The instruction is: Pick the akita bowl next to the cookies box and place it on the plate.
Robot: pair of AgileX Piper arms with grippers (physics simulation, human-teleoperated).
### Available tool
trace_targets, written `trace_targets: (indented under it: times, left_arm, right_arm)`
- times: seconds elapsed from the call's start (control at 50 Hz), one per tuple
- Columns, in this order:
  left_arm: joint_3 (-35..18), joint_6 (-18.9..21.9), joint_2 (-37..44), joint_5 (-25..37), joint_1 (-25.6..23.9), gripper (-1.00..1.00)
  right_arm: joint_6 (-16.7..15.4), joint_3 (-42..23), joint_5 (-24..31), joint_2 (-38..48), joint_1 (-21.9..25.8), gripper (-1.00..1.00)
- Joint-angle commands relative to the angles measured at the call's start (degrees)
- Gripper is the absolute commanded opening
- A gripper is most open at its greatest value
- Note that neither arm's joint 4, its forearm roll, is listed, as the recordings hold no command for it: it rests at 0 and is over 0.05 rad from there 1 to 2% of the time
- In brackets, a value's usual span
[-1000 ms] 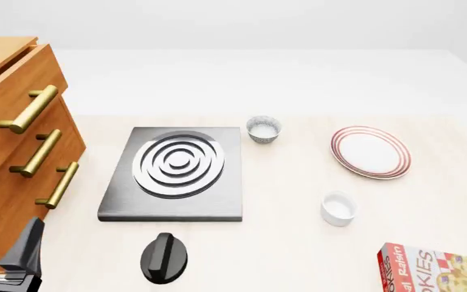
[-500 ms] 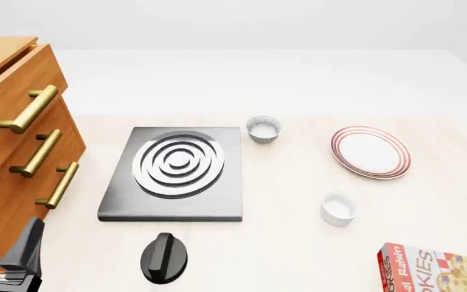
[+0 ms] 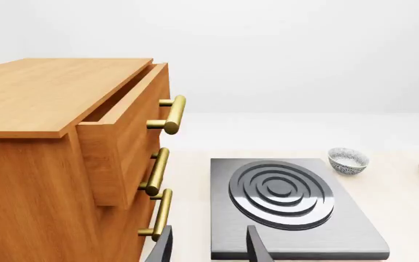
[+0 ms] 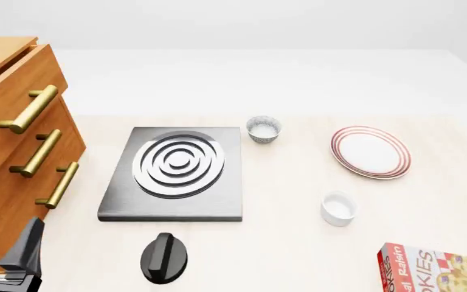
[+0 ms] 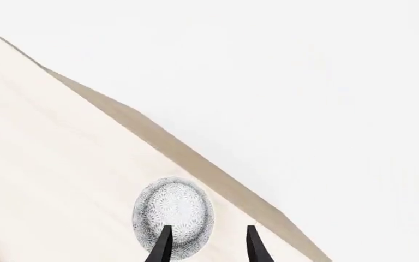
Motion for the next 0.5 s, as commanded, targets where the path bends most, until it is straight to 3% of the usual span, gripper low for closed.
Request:
trace_targets:
  times: [0.02, 0.5]
  left_arm:
    - [0.0, 0.0, 0.0, 0.0, 0.0, 1.00]
    - [0.0, 0.0, 0.0, 0.0, 0.0, 1.00]
  right_arm:
    - [-0.1, 1.1, -1.9, 1.7, 1.4, 1.00]
    - [-2.1, 3.4, -5.8, 6.1, 1.5, 1.00]
